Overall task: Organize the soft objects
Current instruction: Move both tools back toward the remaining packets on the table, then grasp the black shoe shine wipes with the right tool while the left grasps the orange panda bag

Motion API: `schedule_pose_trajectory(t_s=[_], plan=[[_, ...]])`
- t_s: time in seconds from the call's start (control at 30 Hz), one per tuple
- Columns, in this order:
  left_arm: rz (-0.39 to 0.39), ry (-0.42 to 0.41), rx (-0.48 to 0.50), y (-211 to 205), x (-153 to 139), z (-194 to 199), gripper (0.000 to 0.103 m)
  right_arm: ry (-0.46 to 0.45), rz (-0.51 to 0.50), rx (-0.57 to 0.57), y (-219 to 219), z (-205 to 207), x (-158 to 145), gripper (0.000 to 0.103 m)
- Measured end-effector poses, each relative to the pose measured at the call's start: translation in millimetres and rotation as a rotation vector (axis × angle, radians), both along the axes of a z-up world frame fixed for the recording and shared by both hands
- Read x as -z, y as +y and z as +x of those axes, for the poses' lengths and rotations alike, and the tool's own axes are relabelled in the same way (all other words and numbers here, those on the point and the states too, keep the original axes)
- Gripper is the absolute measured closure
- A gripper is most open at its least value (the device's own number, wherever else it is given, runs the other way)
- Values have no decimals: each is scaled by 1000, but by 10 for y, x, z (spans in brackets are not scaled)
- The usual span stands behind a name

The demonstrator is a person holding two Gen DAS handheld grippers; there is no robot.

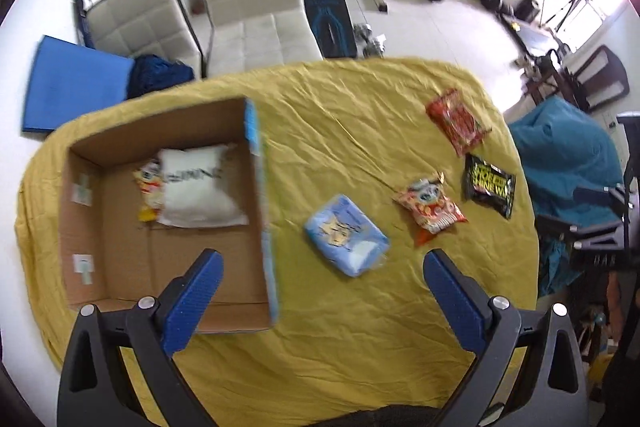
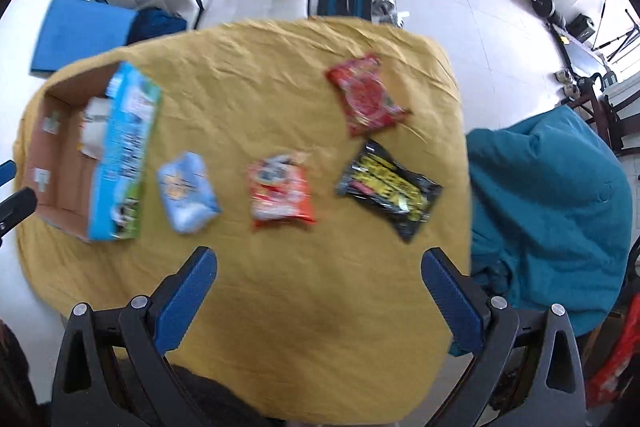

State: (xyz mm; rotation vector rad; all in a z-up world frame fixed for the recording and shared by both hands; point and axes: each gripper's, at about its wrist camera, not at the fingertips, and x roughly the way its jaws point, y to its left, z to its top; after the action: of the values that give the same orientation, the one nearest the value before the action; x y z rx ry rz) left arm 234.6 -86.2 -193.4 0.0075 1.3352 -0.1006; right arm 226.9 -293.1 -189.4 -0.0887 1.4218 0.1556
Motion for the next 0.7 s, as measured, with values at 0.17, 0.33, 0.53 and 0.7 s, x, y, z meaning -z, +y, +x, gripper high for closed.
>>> schedule_pose_trajectory(t_s=[0.17, 0.33, 0.53, 0.7], plan=[[-5, 150, -9, -370, 639, 183, 0, 102, -75, -85, -789, 398, 683, 0], [-31, 259, -49, -592, 1132, 334, 0, 212, -130, -235, -1035, 644, 1391, 0], [-31, 307, -29, -924, 1385, 607, 0, 309, -94, -296, -1059, 897, 2015, 0], [-41, 339, -26, -1105, 1518, 771, 0, 326, -114, -337, -1017, 985, 2264, 27]])
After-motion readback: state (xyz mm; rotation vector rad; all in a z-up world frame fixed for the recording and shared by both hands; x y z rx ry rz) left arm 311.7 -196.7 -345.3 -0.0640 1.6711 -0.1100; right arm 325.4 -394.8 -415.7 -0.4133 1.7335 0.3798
